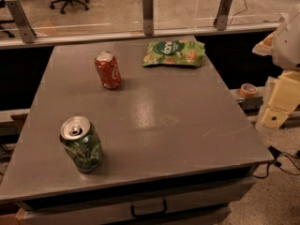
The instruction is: Knock coke can over
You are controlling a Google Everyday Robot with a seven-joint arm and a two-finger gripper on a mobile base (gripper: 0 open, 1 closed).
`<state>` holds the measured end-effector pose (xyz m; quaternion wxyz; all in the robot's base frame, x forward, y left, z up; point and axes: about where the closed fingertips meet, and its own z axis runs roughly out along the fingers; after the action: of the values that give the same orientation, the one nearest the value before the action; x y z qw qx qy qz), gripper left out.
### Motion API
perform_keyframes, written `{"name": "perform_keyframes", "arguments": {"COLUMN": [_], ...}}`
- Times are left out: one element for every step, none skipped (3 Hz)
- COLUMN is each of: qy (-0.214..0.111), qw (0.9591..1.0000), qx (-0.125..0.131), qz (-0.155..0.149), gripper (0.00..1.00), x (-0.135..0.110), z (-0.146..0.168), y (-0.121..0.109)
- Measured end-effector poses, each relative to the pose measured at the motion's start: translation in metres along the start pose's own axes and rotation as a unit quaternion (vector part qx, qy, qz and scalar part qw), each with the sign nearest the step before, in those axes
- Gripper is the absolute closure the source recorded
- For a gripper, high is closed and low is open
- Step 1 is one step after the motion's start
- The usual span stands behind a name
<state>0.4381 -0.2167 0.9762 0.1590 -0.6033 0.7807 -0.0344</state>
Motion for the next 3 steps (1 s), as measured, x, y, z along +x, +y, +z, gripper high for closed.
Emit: {"name": "perform_keyframes", "arguments": {"qy": [-0.002, -0.044, -0.121], "qw": [1.0000, 0.9985, 0.9902], "qx": [0.002, -0.001, 0.005], "qz": [-0.001, -0.031, -0.069], "gripper": [0.00, 0.00, 0.00], "x": [-0.001, -0.026, -0.075], "z": [0.000, 0.032, 0.076], "y": [-0.001, -0.025, -0.070]}}
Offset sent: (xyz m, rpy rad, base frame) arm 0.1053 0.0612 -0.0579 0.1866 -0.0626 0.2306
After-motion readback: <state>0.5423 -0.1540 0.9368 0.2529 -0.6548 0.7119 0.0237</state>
